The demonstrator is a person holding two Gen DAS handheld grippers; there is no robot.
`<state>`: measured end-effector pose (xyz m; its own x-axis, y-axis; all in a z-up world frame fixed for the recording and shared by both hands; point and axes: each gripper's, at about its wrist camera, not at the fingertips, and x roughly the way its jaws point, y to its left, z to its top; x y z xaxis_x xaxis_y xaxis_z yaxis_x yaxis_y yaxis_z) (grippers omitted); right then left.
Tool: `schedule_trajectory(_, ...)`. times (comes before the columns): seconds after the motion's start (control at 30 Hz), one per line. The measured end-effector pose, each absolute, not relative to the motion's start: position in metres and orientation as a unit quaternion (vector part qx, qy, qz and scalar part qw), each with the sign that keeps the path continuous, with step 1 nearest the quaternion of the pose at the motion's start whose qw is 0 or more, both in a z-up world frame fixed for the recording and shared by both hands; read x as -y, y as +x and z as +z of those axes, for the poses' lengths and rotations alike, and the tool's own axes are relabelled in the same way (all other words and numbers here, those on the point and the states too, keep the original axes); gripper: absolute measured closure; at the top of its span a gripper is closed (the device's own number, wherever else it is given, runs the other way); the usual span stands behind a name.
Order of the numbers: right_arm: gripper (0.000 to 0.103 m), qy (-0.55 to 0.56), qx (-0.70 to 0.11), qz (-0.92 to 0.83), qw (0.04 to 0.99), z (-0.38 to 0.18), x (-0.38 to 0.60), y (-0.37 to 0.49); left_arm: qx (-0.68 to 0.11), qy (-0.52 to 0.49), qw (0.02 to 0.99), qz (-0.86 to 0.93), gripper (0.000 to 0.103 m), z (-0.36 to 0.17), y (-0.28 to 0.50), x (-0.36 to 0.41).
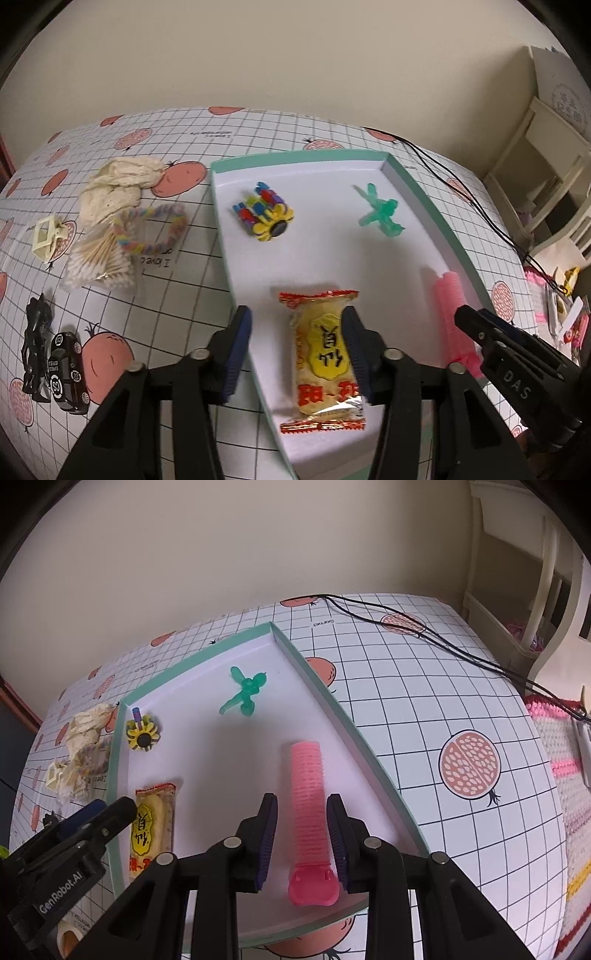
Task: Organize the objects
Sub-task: 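Lower and release the snack packet and pink roller into the tray, then move both tools away from the tray toward the black figure and black car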
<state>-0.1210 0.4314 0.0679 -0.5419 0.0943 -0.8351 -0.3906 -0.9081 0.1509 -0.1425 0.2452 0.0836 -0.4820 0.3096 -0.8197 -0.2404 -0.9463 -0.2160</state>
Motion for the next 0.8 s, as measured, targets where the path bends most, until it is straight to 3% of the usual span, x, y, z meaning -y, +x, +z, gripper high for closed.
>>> schedule_trajectory(0.1,0.045,-0.452,-0.163,0.866,0.141,0.069,-0.432,-0.121,0.045,-0.482,0.147,0.863,0.037,0.082,-0.145,-0.238)
schedule_trajectory(0.17,0.038,-0.450,-0.163,0.867,0.140,0.069,-0.432,-0.121,0.051,-0.479,0.138,0.865,0.020,0.081,-0.145,-0.234)
schedule_trajectory(0.23,0.033,-0.448,-0.165,0.868,0.137,0.069,-0.431,-0.121,0.054,-0.476,0.131,0.868,0.019,0.081,-0.145,-0.230)
schedule_trajectory(0.33,0.020,-0.446,-0.164,0.870,0.133,0.070,-0.429,-0.121,0.057,-0.473,0.117,0.871,0.006,0.080,-0.146,-0.225)
schedule_trajectory(0.4,0.011,-0.445,-0.163,0.871,0.131,0.070,-0.427,-0.122,0.062,-0.474,0.111,0.871,0.006,0.079,-0.148,-0.221)
schedule_trajectory(0.57,0.001,-0.444,-0.165,0.871,0.131,0.069,-0.426,-0.122,0.069,-0.477,0.098,0.871,0.006,0.076,-0.152,-0.213)
schedule_trajectory(0.8,0.000,-0.440,-0.163,0.873,0.134,0.069,-0.425,-0.121,0.080,-0.472,0.089,0.873,0.005,0.076,-0.153,-0.207)
